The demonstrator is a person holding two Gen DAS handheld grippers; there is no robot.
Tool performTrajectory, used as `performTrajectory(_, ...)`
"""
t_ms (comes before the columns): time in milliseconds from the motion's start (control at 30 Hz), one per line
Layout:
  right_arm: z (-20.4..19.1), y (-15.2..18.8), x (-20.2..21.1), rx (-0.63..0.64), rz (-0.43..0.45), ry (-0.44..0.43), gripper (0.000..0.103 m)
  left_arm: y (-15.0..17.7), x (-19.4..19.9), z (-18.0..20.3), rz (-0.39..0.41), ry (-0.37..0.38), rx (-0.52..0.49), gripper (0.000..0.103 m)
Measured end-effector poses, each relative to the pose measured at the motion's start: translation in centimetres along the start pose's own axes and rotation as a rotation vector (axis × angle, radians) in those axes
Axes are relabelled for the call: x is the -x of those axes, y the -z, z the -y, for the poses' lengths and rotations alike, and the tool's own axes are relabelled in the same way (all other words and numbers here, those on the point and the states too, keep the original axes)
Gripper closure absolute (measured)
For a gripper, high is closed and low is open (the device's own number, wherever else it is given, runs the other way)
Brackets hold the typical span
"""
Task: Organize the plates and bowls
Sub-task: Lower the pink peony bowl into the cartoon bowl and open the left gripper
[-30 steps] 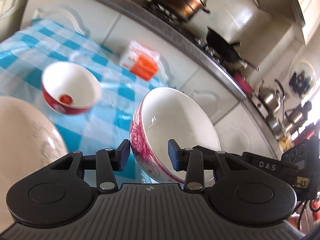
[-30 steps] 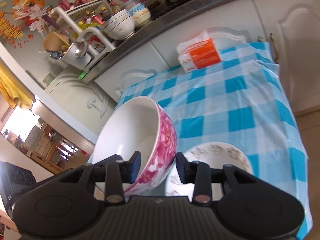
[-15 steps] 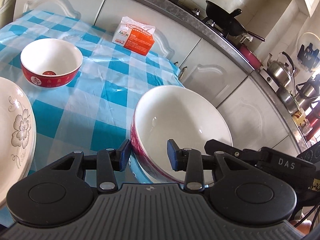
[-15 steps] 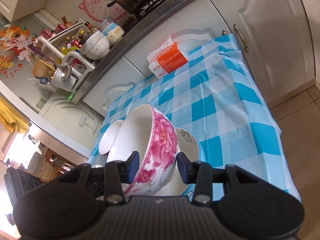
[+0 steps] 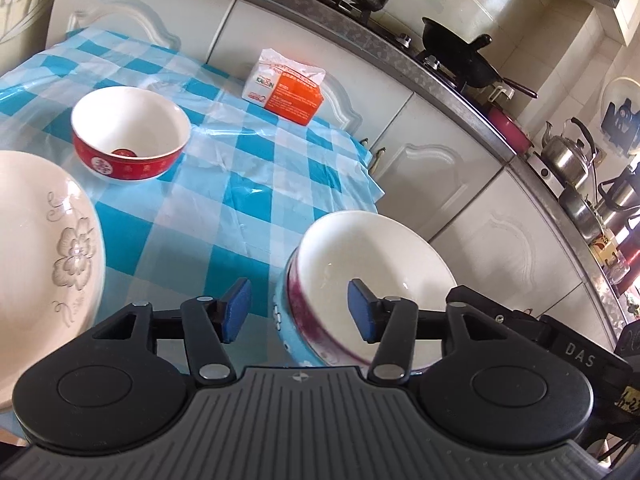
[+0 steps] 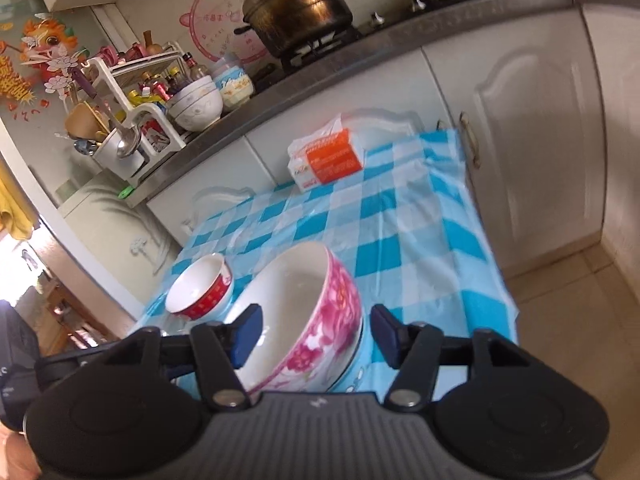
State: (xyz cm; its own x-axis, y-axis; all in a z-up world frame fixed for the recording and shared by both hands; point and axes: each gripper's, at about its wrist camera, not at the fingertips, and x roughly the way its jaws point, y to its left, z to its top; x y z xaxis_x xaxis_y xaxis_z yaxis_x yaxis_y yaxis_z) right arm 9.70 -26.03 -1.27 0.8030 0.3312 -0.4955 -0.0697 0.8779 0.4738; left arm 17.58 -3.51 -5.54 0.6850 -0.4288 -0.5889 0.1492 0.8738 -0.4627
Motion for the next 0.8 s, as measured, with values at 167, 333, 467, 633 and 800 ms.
performTrajectory(167,1.0,1.2,-1.3,0.009,0.001,0.042,0.042,0.5,0.8,-0.5,0.008,-0.008,0.001,0.032)
performTrajectory(333,1.7,1.8,-1.6,-0.033,0.002,0.016,0.042,0.7,1.2,-0.5,0.022,0.001,0.006,0.023)
performTrajectory(467,1.6,2.1,-1.7,-0.047,-0.003,0.015,0.042,0.7,1.5,-0.4,0.036,-0.009,-0.008,0.016)
performTrajectory(633,1.6,2.4,-1.4,-0.072,-0.007,0.002,0.041,0.6,2.0,-0.8,0.051,0.0,0.0,0.008)
performTrajectory(800,1.3,2.3,0.1,-0.085,0.042,0.011,0.027,0.5,2.6,-0.8,0.074,-0.007,-0.007,0.005)
